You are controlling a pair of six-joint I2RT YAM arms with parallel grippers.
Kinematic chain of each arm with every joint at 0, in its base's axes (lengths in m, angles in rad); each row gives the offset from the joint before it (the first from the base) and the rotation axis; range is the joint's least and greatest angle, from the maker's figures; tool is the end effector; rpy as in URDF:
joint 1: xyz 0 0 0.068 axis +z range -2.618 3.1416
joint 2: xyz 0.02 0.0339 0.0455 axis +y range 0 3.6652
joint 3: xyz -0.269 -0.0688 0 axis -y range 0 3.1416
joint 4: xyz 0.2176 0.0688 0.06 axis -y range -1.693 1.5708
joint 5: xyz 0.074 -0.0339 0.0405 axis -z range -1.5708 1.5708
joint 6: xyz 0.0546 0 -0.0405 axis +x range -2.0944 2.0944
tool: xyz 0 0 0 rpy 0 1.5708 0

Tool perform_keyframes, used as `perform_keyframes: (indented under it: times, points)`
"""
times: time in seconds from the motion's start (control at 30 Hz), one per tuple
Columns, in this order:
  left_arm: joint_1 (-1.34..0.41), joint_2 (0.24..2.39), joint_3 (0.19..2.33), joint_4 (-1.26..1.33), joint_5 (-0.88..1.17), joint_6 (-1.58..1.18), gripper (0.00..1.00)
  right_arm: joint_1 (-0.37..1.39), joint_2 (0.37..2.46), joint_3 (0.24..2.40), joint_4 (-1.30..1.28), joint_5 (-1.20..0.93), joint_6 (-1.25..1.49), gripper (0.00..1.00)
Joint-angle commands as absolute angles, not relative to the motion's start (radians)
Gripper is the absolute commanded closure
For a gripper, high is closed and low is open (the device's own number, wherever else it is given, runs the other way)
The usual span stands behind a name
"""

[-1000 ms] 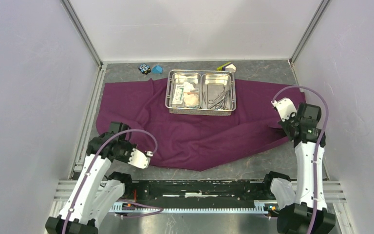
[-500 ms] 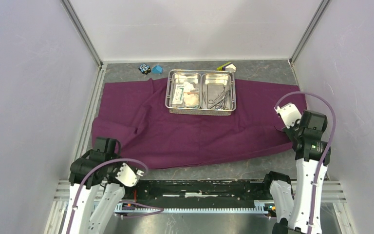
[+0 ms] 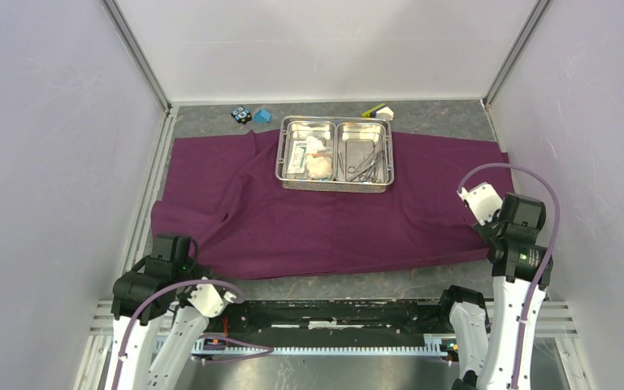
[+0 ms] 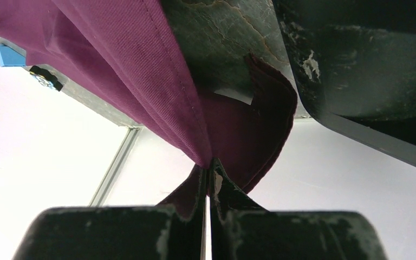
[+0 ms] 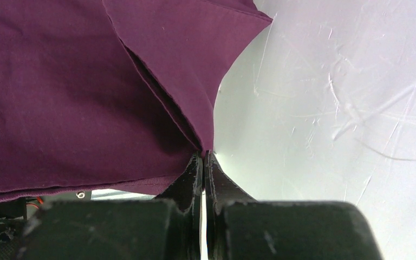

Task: Open and lay out the surgical kit
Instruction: Smooth out the surgical kit at the center of the board.

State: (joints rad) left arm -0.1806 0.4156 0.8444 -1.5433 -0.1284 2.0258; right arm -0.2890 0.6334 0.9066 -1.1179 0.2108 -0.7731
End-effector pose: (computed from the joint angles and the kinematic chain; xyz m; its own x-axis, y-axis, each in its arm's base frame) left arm 0.0045 0.0063 0.2521 0.4982 0.8146 0.2969 0.7393 -0.5781 0.3453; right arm 0.0745 -0.0341 0.2939 -0.8006 -0.4744 -0.3660 -0.2058 0.7914 -0.5757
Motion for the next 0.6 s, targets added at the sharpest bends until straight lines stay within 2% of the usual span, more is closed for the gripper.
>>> perform_keyframes:
  times: [0.0, 0.23, 0.57]
  points:
    - [-0.178, 0.425, 0.860, -1.647, -0.143, 2.171, 0.98, -0.291, 0.613, 0.933, -1.156, 0.269, -0.795, 1.00]
    - [-0.178, 0.452, 0.905, -1.647, -0.125, 2.303, 0.98, -0.291, 0.571, 0.981, -1.222, 0.303, -0.804, 1.00]
    - [-0.178, 0.370, 0.891, -1.646, -0.116, 2.547, 0.98, -0.292, 0.520, 1.013, -1.256, 0.412, -0.856, 1.00]
